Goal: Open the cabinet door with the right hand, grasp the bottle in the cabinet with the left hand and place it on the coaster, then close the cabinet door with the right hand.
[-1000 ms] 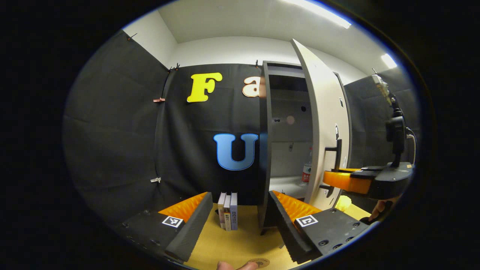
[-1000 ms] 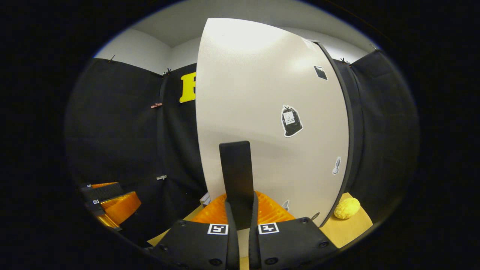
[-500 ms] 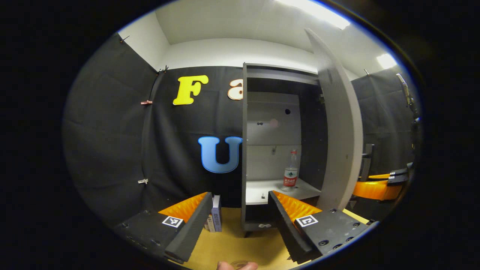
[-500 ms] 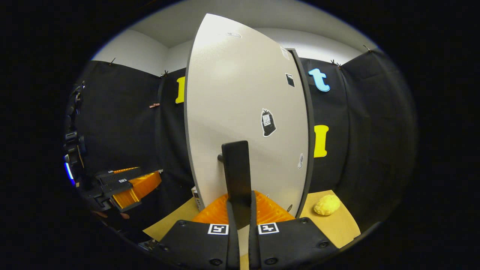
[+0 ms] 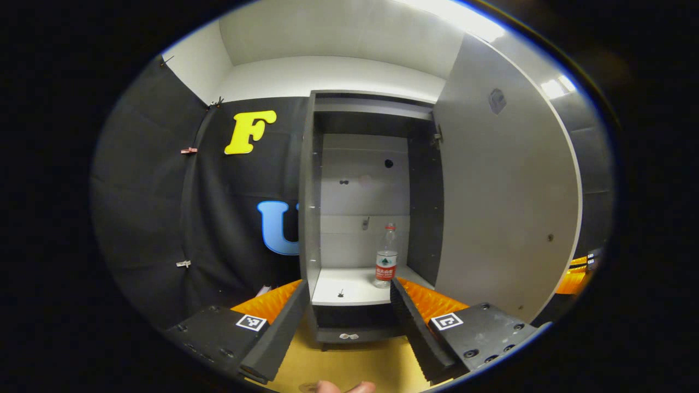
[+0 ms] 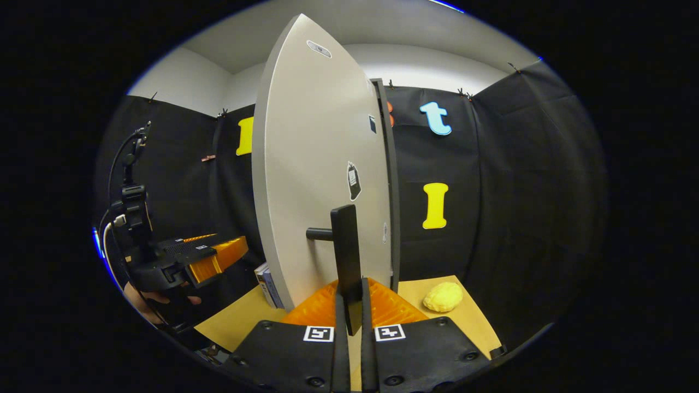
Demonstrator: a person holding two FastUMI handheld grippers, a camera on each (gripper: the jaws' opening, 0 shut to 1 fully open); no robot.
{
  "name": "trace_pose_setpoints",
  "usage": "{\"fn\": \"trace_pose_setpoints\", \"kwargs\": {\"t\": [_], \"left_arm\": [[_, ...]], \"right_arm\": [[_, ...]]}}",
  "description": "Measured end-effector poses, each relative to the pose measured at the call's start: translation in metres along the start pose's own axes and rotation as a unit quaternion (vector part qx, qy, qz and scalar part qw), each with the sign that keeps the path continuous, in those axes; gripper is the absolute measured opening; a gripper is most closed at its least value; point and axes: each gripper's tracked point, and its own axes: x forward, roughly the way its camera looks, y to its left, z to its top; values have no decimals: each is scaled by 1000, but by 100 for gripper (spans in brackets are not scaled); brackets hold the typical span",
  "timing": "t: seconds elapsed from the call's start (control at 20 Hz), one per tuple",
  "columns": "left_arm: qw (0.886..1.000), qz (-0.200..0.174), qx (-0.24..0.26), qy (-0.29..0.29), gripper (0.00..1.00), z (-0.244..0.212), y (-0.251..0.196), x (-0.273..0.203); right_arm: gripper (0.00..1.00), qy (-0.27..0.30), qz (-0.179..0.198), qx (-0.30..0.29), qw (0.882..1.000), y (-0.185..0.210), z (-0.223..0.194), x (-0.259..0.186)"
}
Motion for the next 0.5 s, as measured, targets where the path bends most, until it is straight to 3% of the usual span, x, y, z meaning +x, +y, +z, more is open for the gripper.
{"fn": "trace_pose_setpoints", "kwargs": {"t": [0.25, 0.5], "left_arm": [[1000, -14, -1, 0, 93, 1, -41, 15], [1000, -21, 6, -4, 93, 4, -68, 25]], "right_arm": [[9, -5, -41, 17, 999, -54, 7, -1], [8, -6, -8, 37, 999, -52, 9, -9]]}}
